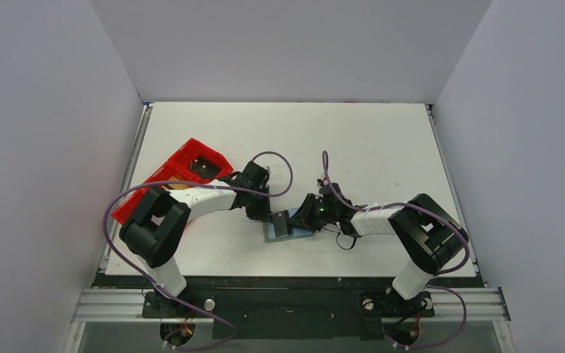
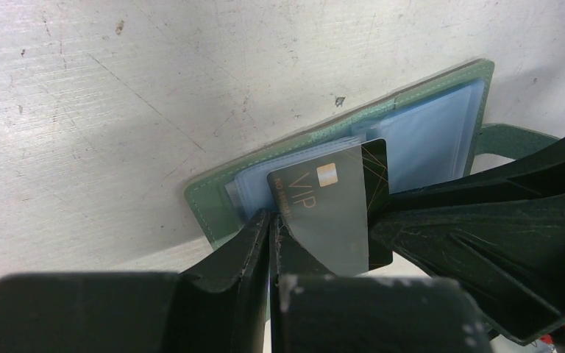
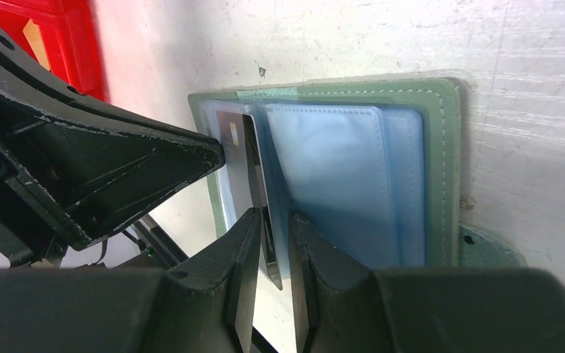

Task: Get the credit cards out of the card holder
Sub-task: Remove the credit card from the card holder.

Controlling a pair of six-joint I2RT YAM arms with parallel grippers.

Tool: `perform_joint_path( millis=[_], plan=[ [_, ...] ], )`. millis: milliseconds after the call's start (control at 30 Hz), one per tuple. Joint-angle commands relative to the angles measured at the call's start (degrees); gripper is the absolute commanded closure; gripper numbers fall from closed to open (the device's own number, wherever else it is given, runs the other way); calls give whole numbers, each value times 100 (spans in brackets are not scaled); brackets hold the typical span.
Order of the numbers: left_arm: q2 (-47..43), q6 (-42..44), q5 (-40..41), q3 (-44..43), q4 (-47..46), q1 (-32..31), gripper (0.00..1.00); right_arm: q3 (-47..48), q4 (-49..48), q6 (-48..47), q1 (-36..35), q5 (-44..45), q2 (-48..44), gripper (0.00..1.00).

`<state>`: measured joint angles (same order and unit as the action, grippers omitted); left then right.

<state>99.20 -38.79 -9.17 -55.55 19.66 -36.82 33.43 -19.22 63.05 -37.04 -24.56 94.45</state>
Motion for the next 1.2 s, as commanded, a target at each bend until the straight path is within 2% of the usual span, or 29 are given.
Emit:
perform_joint_path(
  millis=[0,400,1167],
  plan=[
    [397,-7,196,129,-70,-124,100,184,-259,20,-77,-10,85,83],
    [409,19,212,85,-3,-116,100,90,-235,11,-44,73,9,100],
    [458,71,222,118,57,-19,100,-185,14,-169,165,309,-363,100]
  ],
)
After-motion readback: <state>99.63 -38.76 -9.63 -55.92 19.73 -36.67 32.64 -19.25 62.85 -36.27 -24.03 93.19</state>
